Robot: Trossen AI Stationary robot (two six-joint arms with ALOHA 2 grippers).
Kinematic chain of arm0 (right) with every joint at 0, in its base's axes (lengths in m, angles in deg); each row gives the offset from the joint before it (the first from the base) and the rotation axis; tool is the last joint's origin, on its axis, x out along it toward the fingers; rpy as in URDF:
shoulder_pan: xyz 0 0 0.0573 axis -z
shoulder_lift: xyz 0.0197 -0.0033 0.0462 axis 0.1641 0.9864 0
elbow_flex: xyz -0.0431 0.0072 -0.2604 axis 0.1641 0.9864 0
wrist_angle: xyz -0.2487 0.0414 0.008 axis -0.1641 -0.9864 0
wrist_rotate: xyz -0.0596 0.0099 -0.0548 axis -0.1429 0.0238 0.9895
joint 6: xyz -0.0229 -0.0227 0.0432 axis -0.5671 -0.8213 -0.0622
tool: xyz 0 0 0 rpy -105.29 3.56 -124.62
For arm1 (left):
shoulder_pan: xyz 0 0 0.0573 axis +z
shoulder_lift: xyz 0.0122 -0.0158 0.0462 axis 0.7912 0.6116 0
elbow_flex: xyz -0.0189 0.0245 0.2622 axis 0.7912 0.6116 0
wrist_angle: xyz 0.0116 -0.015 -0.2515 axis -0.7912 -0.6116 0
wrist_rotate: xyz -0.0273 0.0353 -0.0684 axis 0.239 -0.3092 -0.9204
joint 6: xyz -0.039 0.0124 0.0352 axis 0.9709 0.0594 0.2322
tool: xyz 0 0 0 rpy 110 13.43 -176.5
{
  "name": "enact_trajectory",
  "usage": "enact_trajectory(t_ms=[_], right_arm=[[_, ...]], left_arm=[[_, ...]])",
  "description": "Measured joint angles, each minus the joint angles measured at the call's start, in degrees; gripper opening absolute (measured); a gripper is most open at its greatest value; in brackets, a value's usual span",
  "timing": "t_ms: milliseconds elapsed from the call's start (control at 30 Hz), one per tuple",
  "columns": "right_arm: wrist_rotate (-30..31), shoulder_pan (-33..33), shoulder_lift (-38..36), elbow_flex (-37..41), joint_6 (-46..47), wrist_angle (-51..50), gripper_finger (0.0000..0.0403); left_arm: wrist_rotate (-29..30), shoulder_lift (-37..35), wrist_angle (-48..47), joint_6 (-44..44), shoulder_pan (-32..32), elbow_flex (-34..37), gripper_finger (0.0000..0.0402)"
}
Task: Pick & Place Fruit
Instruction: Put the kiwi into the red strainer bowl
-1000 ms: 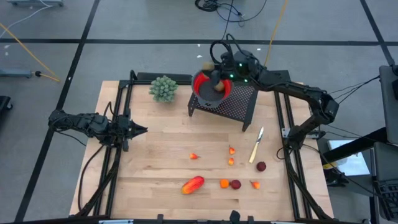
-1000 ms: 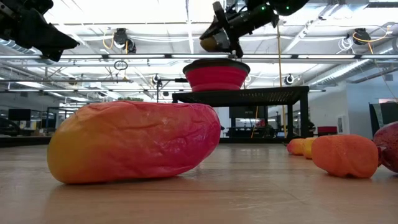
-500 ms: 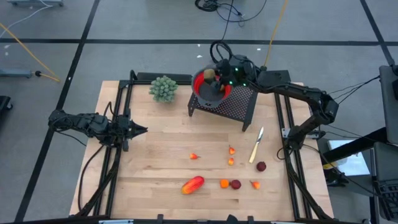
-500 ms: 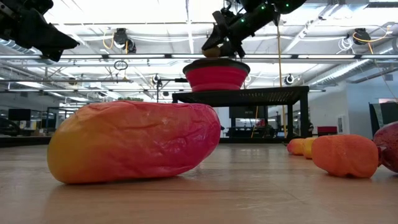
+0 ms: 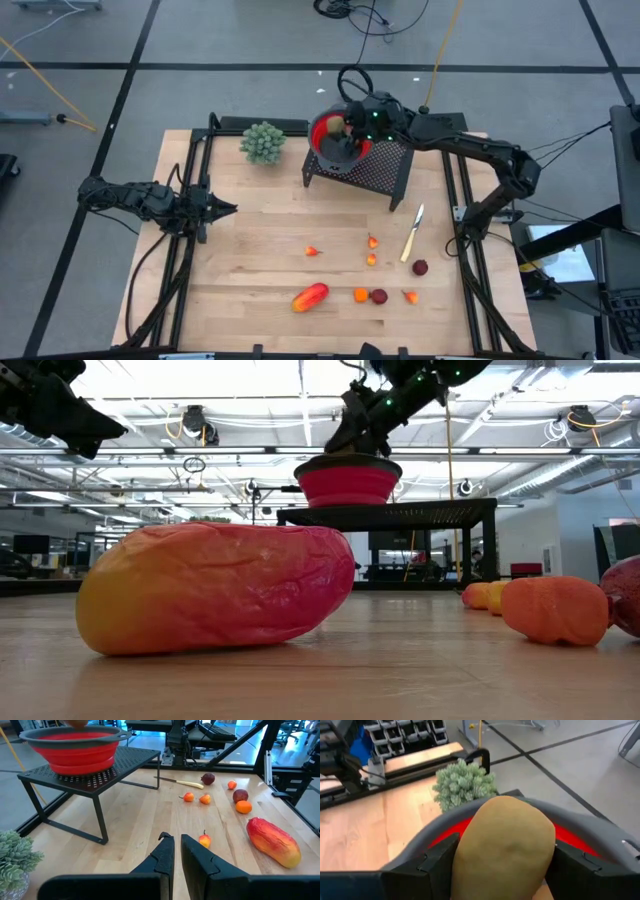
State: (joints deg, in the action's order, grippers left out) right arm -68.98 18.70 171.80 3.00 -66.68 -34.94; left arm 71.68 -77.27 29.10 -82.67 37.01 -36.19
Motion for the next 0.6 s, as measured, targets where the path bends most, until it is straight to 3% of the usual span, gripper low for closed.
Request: enact_trajectory(t_ms=[600], right_arm=[[-0.1, 1.53, 2.48, 0.09, -1.53, 1.34, 0.0247]], left_arm=[[0.03, 0.0, -0.02, -1.43, 0.0, 0.0, 0.0031]])
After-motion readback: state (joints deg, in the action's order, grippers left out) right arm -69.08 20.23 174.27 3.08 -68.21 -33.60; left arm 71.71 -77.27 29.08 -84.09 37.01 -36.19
